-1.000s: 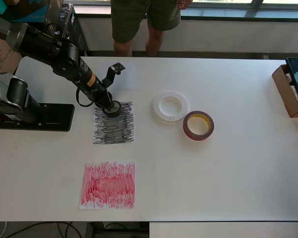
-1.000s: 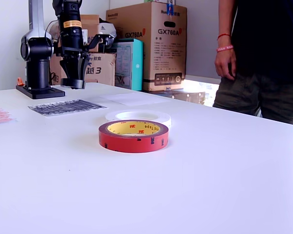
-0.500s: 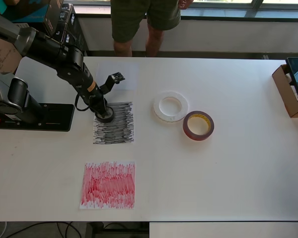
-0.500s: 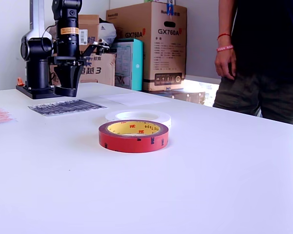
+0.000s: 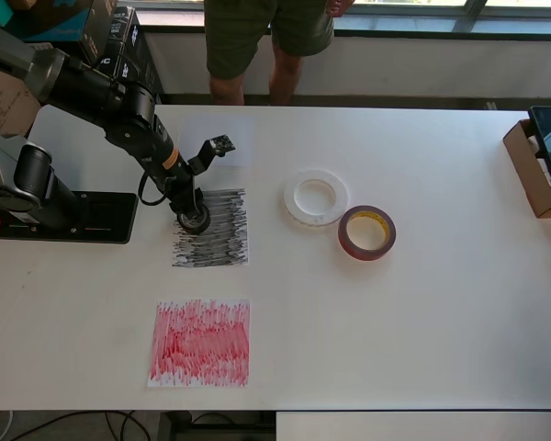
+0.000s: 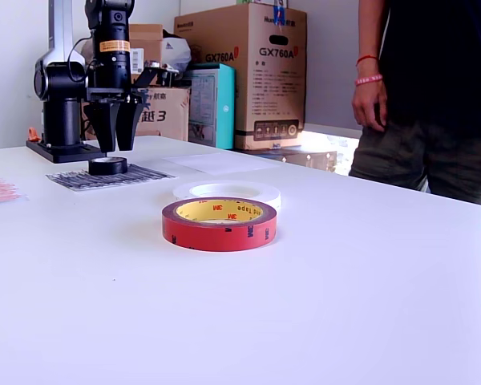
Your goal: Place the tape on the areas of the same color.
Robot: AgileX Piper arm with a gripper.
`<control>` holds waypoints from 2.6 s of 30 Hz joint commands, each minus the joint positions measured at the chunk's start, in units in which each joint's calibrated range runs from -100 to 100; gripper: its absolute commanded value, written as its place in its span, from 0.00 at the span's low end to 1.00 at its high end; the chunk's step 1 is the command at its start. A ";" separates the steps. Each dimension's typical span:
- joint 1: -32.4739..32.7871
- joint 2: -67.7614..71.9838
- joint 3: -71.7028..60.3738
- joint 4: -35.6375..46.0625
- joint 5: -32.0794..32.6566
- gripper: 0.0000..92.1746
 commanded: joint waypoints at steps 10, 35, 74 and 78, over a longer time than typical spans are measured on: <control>0.64 -1.98 -34.26 24.84 4.91 0.61; -3.15 34.69 -74.15 31.03 6.14 0.60; -5.36 55.65 -96.33 31.11 8.76 0.60; -5.20 58.64 -96.42 33.07 8.76 0.60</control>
